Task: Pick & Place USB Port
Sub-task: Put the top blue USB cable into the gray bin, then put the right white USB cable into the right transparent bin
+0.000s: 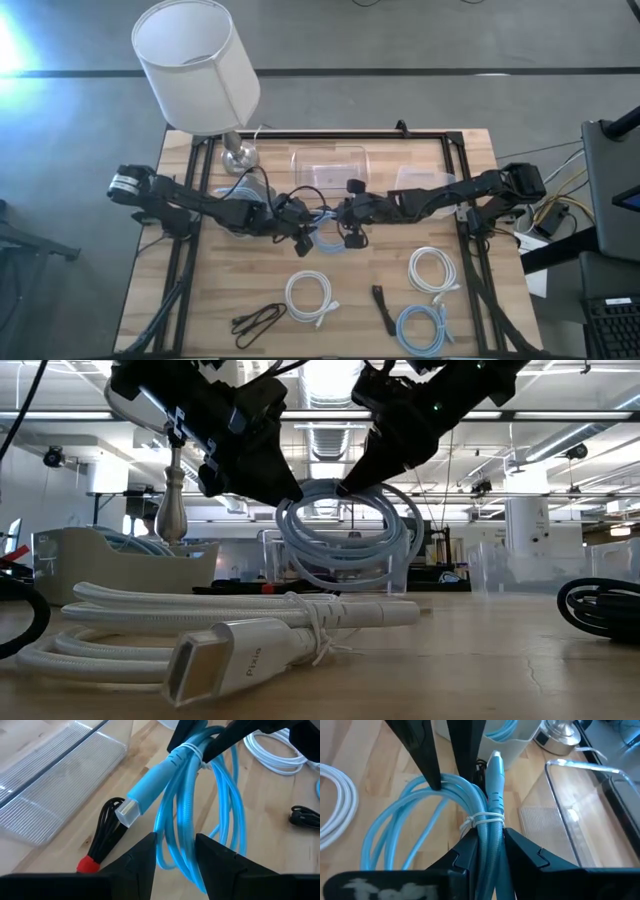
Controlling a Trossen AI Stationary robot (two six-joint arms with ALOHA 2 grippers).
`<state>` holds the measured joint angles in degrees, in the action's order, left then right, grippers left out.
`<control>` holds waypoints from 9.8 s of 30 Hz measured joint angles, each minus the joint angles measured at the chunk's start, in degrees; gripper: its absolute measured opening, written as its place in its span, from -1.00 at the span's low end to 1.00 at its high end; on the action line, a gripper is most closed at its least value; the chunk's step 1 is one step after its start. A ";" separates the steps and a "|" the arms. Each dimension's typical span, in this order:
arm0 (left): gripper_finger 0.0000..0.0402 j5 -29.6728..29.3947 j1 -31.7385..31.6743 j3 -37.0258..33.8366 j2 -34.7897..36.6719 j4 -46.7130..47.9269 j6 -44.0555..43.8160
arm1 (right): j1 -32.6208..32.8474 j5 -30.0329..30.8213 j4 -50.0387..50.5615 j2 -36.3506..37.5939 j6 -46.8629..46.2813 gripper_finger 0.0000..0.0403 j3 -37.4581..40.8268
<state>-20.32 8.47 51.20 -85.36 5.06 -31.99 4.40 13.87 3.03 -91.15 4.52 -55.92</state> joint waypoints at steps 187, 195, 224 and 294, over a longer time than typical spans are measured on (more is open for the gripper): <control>-0.36 -16.82 5.51 9.42 14.56 33.94 9.16 | 15.98 -16.35 47.46 18.23 -62.86 -0.05 24.37; -0.37 -17.14 5.51 9.42 14.56 33.94 9.85 | 15.99 -16.17 45.53 18.27 -66.90 -0.29 25.86; -0.37 -17.31 5.49 9.42 14.53 33.94 9.97 | 15.93 8.85 63.21 18.34 -56.82 -0.86 0.91; -0.37 -18.84 5.49 7.38 14.53 33.67 9.97 | -12.70 34.56 80.02 13.42 -68.53 -0.28 11.06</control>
<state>-39.16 13.96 58.58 -70.83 38.73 -22.02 -8.29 48.42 83.05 -77.73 -64.01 -44.86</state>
